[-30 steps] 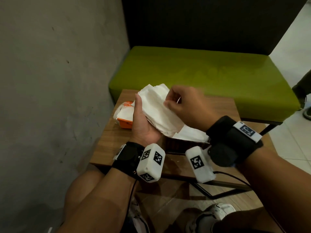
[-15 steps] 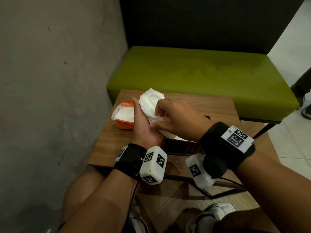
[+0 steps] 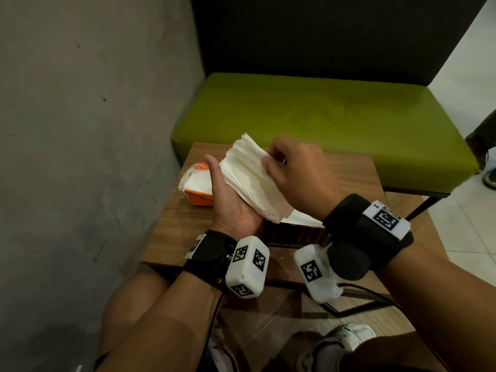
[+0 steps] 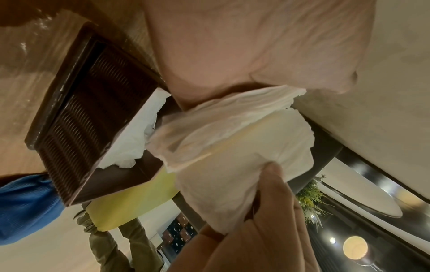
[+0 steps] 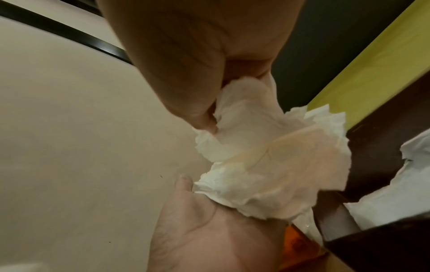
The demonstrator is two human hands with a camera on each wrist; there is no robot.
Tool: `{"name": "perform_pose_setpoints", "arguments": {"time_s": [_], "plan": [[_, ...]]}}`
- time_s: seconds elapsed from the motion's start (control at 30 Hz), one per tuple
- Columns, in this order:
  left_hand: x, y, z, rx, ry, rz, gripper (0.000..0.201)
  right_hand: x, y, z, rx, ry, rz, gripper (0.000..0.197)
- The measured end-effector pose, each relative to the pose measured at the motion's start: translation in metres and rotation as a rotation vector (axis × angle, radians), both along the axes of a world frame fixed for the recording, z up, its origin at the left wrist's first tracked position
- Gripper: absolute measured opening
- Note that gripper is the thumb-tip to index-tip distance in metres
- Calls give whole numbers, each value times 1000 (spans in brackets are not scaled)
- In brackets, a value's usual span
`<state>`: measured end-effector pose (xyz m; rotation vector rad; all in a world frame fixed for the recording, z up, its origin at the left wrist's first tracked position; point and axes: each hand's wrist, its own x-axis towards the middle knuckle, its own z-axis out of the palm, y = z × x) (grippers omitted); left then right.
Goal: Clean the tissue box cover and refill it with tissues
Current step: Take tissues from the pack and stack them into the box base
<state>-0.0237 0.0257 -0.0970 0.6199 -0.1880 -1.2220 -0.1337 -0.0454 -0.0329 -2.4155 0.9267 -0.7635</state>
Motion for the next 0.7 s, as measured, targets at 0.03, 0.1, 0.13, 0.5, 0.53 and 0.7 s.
{"name": "perform_pose_setpoints", "arguments": {"time_s": [0.03, 0.1, 0.13, 0.5, 0.53, 0.7], "plan": [[0, 0, -1, 1, -3, 10, 101, 0, 0, 1, -19, -17, -21, 17], [1, -1, -2, -3, -3, 16, 99, 0, 0, 1, -53, -44, -62, 16], [1, 0, -2, -6, -5, 14, 99, 1, 0, 1, -60, -50, -76, 15], [-2, 0, 10, 127, -43, -10, 78, 5, 12, -10, 108, 182, 133, 31], [-2, 0, 9, 124, -39, -26, 79, 5, 8, -9, 162, 164, 131, 29], [-1, 3, 4, 98, 5, -39, 84, -3, -12, 1, 369, 47, 64, 35]]}}
